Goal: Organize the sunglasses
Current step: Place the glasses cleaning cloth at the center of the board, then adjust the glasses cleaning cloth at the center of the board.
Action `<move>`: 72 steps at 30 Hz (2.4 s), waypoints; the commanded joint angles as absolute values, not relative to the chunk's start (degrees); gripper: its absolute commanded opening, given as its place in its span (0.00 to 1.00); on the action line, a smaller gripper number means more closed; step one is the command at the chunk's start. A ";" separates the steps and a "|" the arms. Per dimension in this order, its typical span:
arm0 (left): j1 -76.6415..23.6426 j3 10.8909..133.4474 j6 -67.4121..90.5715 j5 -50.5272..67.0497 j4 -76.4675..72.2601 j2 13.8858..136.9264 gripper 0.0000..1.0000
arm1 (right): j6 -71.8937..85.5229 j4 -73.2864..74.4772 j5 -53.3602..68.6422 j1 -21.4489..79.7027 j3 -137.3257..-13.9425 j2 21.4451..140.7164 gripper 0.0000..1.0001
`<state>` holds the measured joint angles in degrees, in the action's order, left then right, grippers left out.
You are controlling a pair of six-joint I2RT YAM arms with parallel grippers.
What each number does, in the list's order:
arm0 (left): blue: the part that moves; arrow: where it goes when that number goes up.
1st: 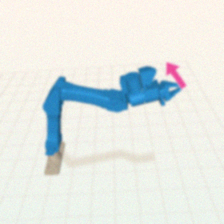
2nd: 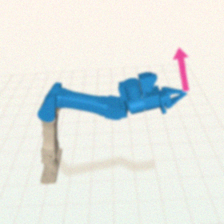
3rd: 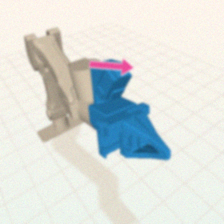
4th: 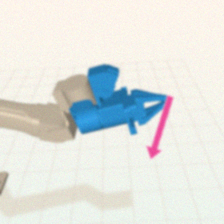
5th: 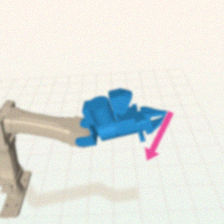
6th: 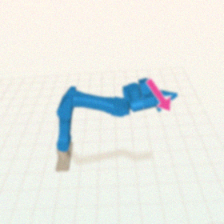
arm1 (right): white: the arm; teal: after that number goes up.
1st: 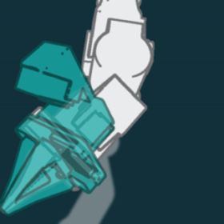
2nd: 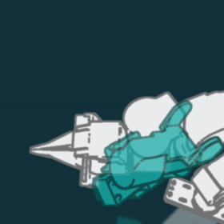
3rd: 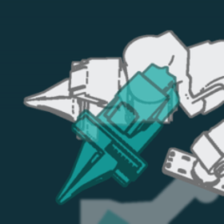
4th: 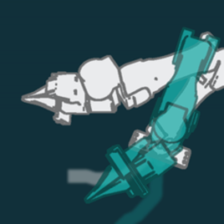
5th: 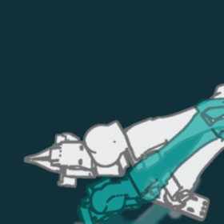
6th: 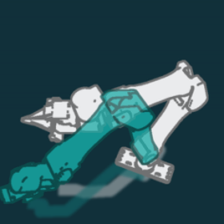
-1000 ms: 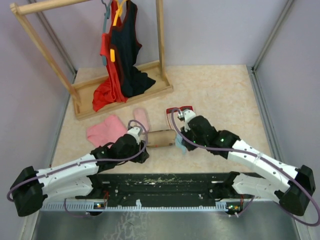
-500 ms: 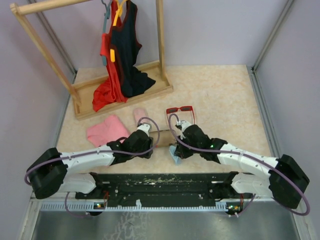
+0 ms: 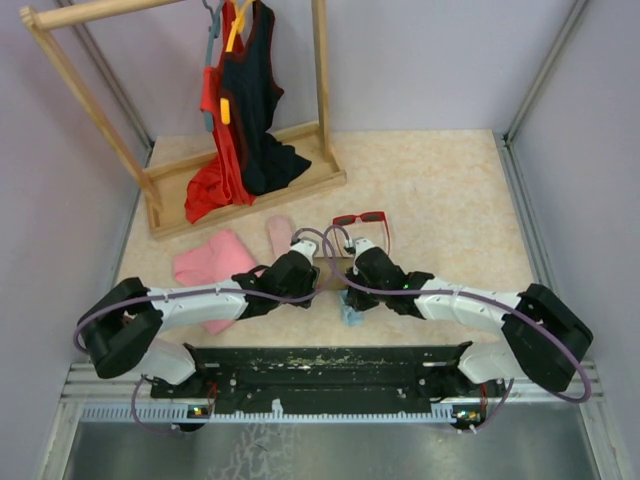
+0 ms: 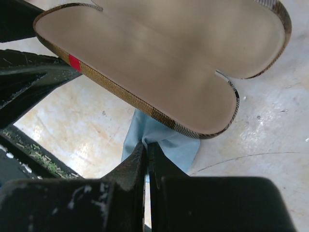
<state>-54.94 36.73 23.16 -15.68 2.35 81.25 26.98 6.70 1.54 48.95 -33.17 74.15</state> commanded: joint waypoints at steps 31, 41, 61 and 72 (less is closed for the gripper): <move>-54.76 25.35 28.51 -14.45 2.61 51.94 0.71 | 35.43 6.16 -0.96 49.40 -28.96 62.45 0.12; -54.89 25.94 31.17 -6.20 1.88 56.92 0.72 | 36.39 20.67 -16.61 49.70 -29.72 56.26 0.46; -65.76 39.81 36.21 -13.15 -5.53 81.80 0.71 | 42.50 24.21 -23.66 49.63 -26.68 44.50 0.40; -66.09 41.50 39.53 -17.26 -8.04 90.08 0.64 | 41.95 25.21 -22.94 49.66 -25.69 40.72 0.37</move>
